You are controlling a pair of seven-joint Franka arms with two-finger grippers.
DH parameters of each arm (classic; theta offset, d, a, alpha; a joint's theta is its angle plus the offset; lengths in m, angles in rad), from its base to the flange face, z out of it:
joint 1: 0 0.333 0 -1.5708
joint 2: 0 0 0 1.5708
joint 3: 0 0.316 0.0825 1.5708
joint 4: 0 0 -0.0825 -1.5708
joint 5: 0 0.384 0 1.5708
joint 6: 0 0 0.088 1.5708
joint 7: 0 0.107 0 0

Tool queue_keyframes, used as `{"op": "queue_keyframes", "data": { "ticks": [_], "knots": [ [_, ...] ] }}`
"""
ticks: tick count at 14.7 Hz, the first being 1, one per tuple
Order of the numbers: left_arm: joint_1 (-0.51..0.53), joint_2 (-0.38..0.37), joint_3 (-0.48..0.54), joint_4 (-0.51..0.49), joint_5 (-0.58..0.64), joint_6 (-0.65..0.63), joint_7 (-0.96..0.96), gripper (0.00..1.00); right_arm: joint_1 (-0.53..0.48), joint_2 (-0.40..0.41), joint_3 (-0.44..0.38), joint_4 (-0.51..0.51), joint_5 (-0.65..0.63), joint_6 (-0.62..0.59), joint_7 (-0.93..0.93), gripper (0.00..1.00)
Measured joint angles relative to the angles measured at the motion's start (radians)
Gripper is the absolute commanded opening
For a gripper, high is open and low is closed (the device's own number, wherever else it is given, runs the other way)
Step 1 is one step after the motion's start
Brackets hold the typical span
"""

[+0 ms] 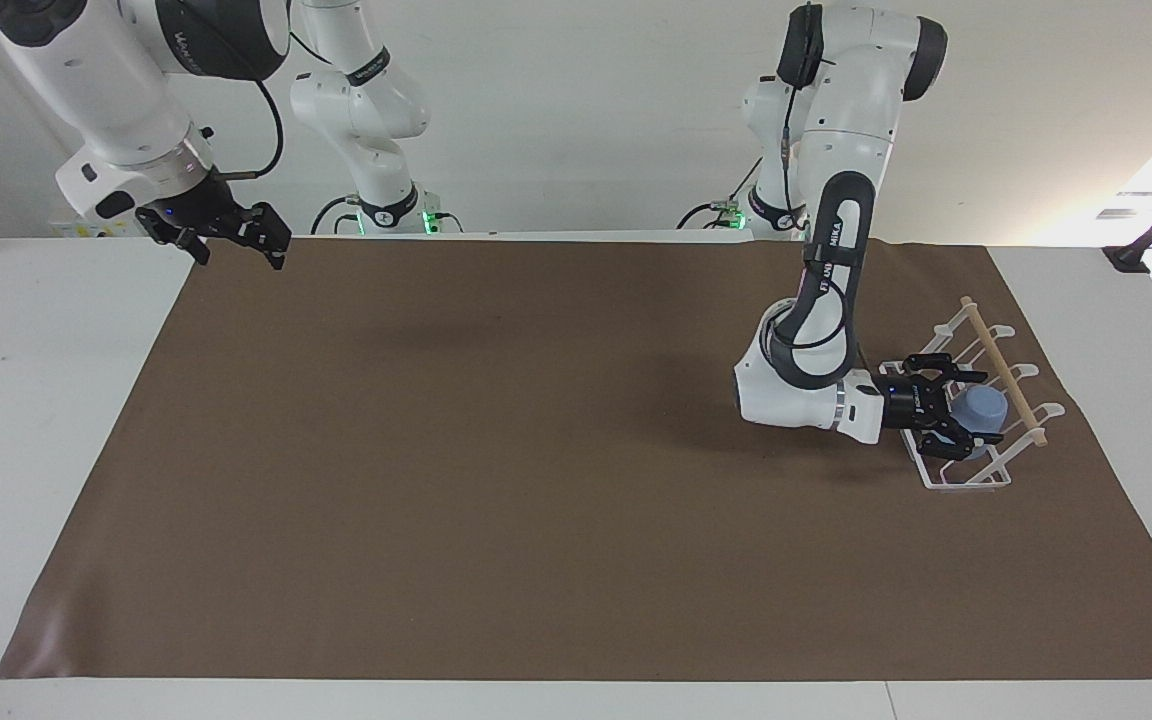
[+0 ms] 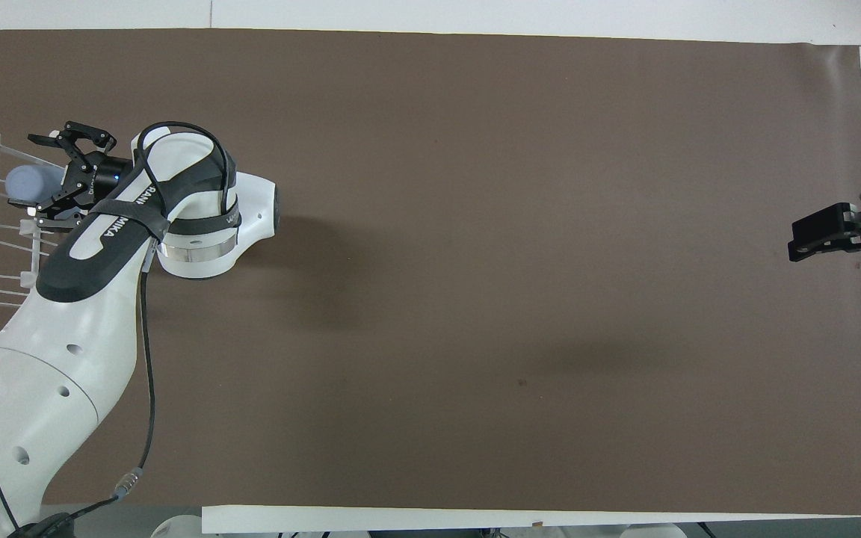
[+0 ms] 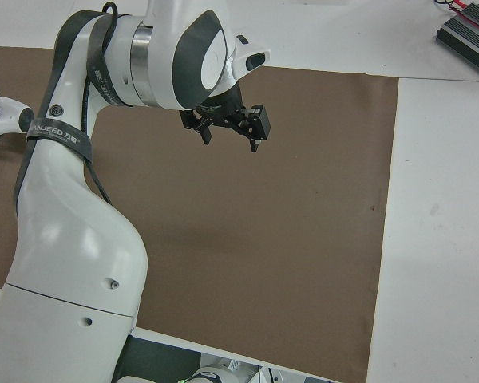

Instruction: Hang cup on cup holder

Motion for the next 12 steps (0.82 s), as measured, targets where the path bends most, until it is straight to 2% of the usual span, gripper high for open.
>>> {"op": "queue_keyframes", "data": {
  "ticks": [2,5,8,10,12],
  "knots": [
    [-0.004,-0.013,-0.003,0.032,-0.029,0.000,0.015,1.00,0.000,0.000,0.000,0.000,0.000,0.000,0.000,1.00],
    [-0.031,-0.083,-0.005,0.139,-0.152,0.000,0.165,1.00,0.000,0.000,0.000,0.000,0.000,0.000,0.000,1.00],
    [-0.034,-0.180,-0.002,0.226,-0.273,0.029,0.349,1.00,0.000,0.000,0.000,0.000,0.000,0.000,0.000,1.00],
    [-0.001,-0.265,0.006,0.238,-0.379,0.075,0.494,1.00,0.000,0.000,0.000,0.000,0.000,0.000,0.000,1.00],
    [0.053,-0.330,0.010,0.238,-0.535,0.122,0.659,1.00,0.000,0.000,0.000,0.000,0.000,0.000,0.000,1.00]
  ]
}}
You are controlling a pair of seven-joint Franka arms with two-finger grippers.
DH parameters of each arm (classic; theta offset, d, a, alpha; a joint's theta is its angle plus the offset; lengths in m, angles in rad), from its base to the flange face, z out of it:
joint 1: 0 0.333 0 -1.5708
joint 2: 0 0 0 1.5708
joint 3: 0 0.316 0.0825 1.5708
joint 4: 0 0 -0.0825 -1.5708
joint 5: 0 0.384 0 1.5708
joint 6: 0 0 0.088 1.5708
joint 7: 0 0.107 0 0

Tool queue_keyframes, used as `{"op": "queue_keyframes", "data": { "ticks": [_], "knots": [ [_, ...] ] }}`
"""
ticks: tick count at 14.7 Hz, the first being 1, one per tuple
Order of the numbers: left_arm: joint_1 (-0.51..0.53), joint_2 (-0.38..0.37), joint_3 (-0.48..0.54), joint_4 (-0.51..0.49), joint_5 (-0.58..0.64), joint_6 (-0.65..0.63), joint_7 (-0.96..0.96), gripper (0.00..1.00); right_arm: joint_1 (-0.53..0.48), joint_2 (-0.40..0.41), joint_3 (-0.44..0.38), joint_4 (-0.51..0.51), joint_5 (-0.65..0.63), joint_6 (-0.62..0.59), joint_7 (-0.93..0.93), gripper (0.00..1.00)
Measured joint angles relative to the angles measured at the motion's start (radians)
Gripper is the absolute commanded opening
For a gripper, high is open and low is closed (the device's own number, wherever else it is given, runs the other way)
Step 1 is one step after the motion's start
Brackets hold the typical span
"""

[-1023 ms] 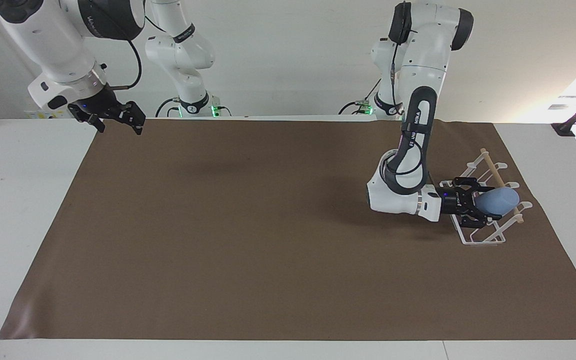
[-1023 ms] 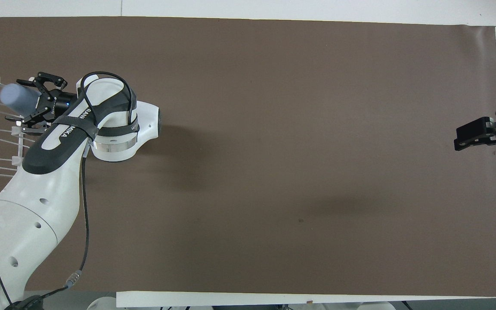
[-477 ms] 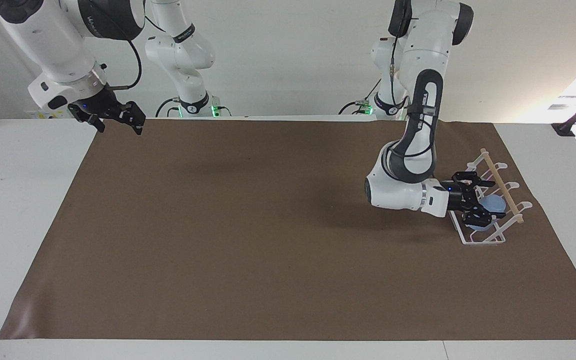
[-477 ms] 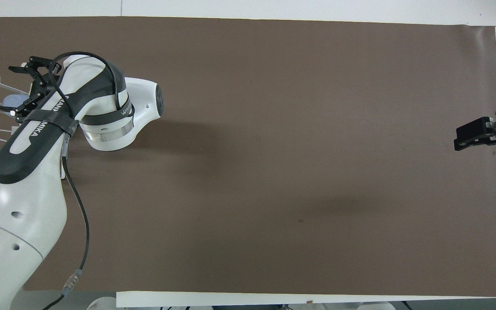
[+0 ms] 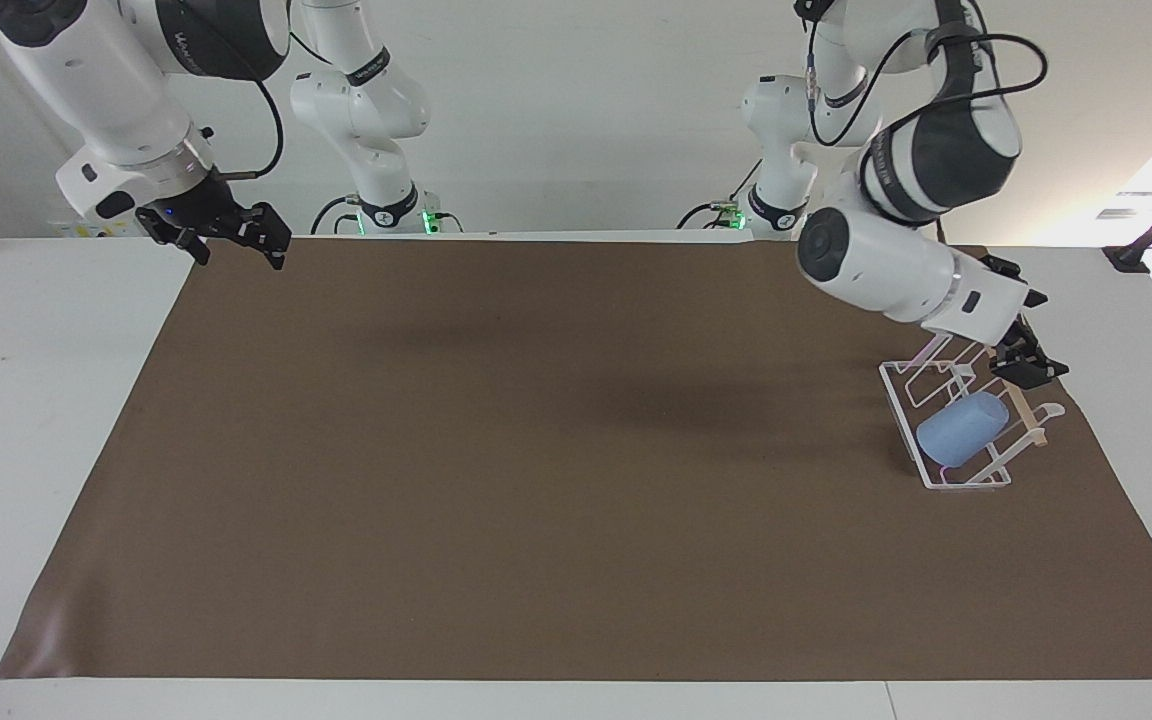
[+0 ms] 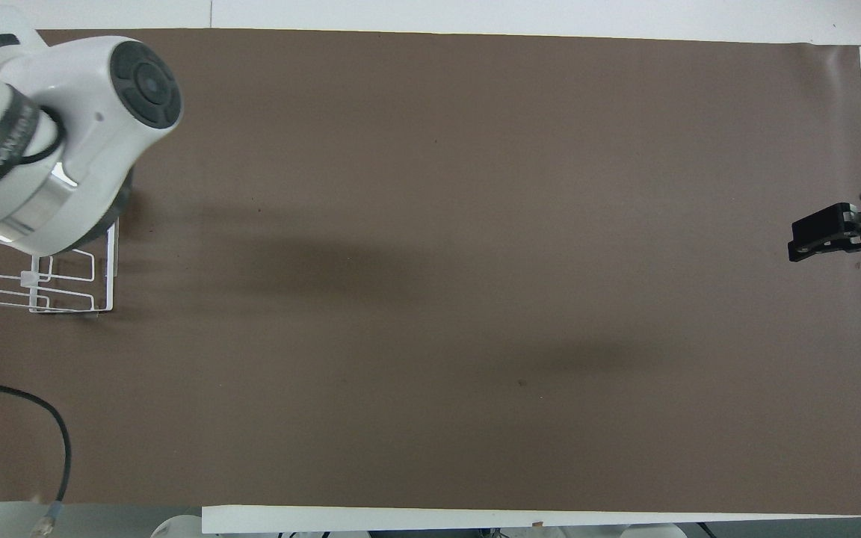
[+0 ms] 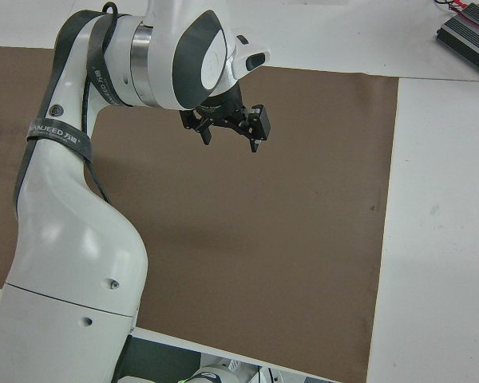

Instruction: Hang cup on cup holder

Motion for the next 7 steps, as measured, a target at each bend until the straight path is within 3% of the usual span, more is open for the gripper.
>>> {"op": "queue_keyframes", "data": {
  "ticks": [3,7],
  "knots": [
    [0.093,-0.036,0.005,-0.004,-0.276,0.119,0.277,1.00,0.000,0.000,0.000,0.000,0.000,0.000,0.000,1.00],
    [0.151,-0.037,0.007,-0.006,-0.567,0.187,0.614,1.00,0.000,0.000,0.000,0.000,0.000,0.000,0.000,1.00]
  ]
}}
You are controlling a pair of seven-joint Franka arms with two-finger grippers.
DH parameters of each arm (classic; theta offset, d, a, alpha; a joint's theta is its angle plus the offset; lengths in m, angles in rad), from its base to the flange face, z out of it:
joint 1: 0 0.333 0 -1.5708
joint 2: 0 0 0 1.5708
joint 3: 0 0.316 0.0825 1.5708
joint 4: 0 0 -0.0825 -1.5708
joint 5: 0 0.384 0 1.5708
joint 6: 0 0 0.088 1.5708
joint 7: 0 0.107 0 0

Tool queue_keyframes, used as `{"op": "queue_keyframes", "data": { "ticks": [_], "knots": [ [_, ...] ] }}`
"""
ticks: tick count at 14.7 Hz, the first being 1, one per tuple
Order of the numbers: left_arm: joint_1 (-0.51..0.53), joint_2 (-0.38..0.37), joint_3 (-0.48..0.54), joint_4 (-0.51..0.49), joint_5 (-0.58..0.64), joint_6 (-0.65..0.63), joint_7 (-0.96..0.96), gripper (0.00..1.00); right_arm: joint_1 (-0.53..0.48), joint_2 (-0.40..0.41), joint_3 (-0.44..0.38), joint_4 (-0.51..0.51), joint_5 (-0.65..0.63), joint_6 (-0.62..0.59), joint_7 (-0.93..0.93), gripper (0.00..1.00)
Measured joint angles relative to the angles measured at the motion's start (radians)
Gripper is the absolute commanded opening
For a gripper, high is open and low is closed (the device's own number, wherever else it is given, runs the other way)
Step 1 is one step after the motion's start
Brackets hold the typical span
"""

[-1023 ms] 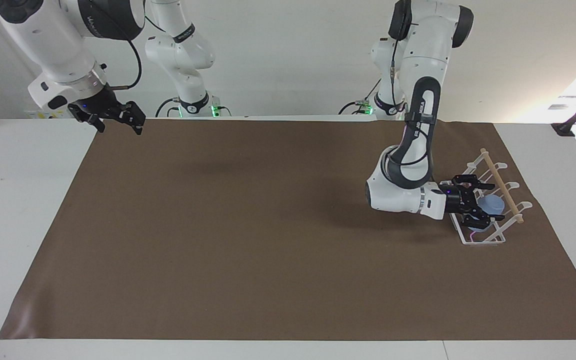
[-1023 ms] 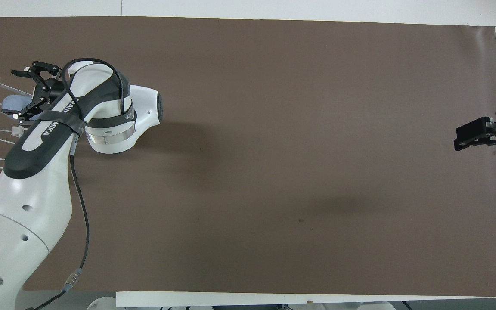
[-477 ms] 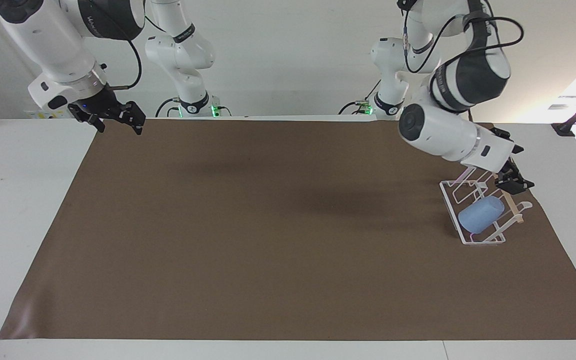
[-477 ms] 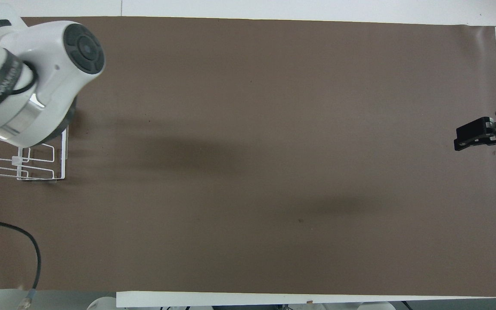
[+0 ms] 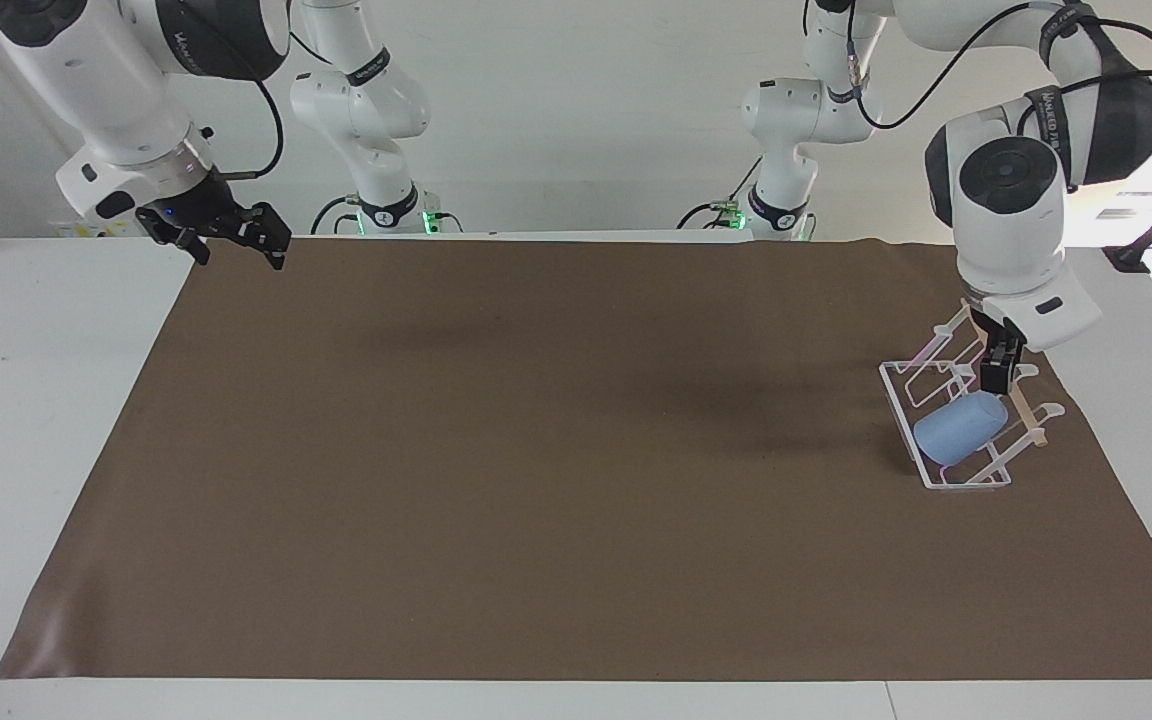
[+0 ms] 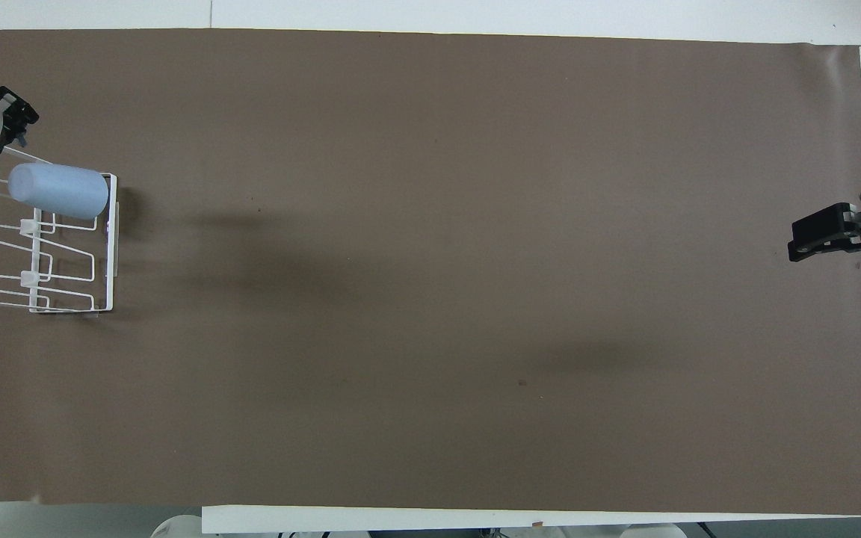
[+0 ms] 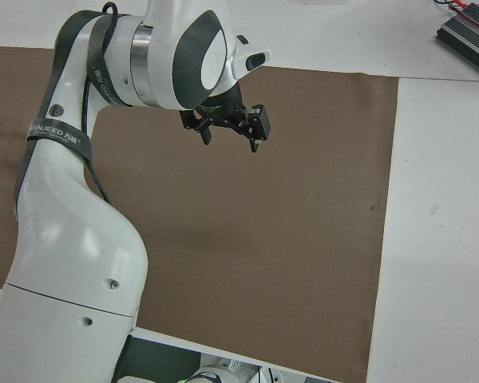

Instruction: Hang cup on cup holder

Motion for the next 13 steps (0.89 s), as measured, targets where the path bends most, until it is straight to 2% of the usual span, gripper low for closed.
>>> {"op": "queue_keyframes", "data": {
  "ticks": [5,8,11,13],
  "knots": [
    [0.046,-0.058,0.001,0.003,-0.288,-0.008,0.367,1.00,0.000,0.000,0.000,0.000,0.000,0.000,0.000,1.00],
    [0.058,-0.105,-0.001,0.002,-0.325,-0.063,0.625,1.00,0.000,0.000,0.000,0.000,0.000,0.000,0.000,1.00],
    [0.057,-0.119,-0.009,0.003,-0.331,-0.097,0.801,1.00,0.000,0.000,0.000,0.000,0.000,0.000,0.000,1.00],
    [0.060,-0.119,-0.006,0.018,-0.397,-0.127,0.887,1.00,0.000,0.000,0.000,0.000,0.000,0.000,0.000,1.00]
  ]
}}
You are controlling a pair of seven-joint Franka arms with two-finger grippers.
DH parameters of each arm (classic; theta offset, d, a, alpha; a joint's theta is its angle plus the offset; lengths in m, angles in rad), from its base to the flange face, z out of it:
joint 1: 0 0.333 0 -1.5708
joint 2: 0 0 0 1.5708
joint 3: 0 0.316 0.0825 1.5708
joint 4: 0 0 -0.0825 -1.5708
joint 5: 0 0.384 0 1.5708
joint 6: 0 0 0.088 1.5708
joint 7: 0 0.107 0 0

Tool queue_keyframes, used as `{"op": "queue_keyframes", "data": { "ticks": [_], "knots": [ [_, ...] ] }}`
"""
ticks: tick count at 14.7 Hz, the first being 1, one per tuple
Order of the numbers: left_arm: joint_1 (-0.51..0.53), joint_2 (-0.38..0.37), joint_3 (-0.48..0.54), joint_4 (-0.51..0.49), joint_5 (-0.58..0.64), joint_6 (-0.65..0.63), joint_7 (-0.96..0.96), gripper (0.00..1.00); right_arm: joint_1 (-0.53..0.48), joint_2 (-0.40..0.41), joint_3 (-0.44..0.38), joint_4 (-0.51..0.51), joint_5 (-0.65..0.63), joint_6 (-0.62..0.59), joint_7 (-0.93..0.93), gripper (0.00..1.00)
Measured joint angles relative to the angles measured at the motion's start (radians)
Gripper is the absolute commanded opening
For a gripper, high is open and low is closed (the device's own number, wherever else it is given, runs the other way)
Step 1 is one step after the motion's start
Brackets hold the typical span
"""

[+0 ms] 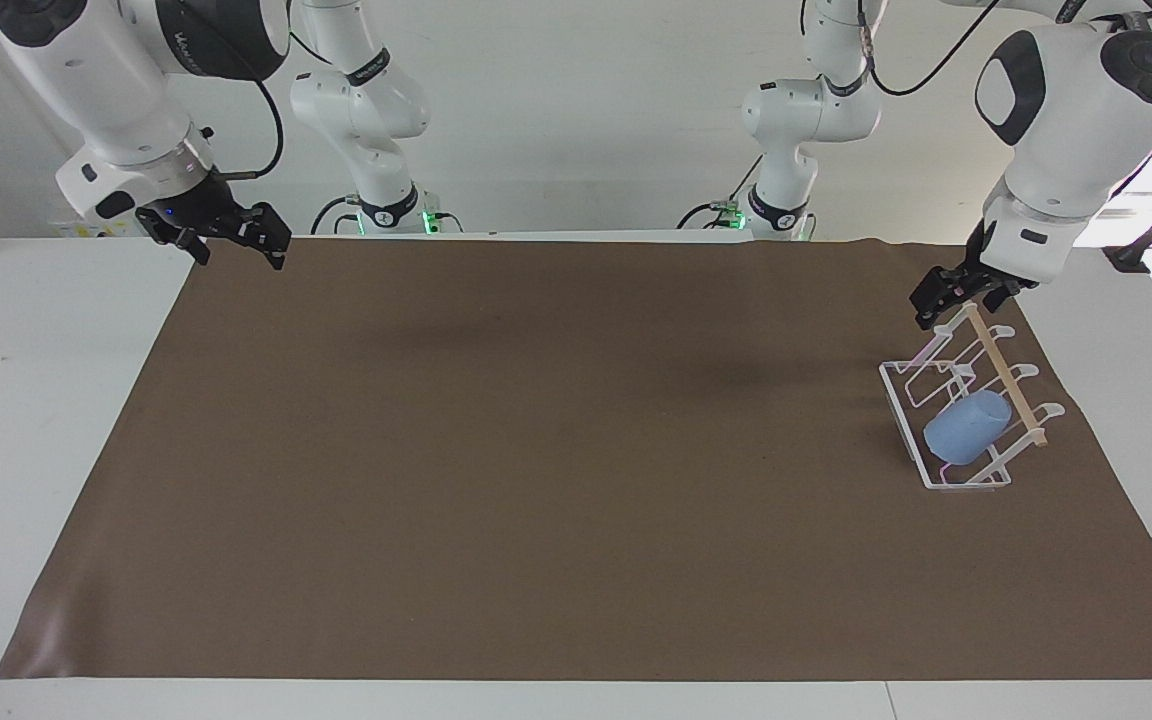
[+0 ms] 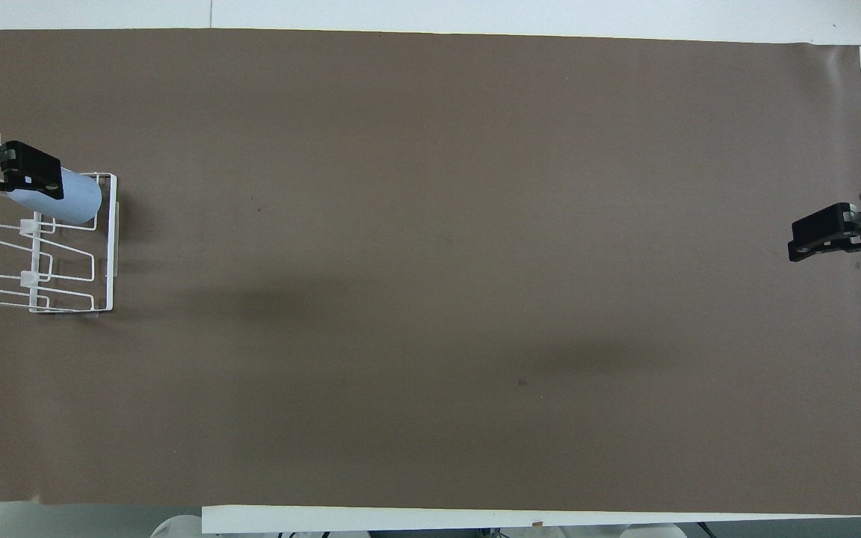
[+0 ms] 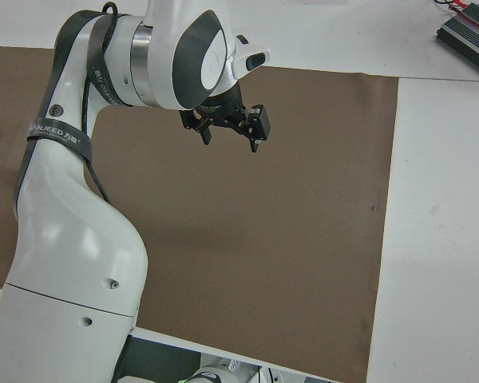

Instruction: Hang cup on cup holder

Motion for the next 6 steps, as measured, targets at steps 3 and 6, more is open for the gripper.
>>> {"op": "queue_keyframes", "data": {
  "ticks": [3,6],
  "knots": [
    [0.033,0.000,0.004,0.042,-0.100,-0.013,0.095,1.00,0.000,0.000,0.000,0.000,0.000,0.000,0.000,1.00],
    [0.041,0.002,0.001,0.060,-0.086,-0.025,0.126,1.00,0.000,0.000,0.000,0.000,0.000,0.000,0.000,1.00]
  ]
}}
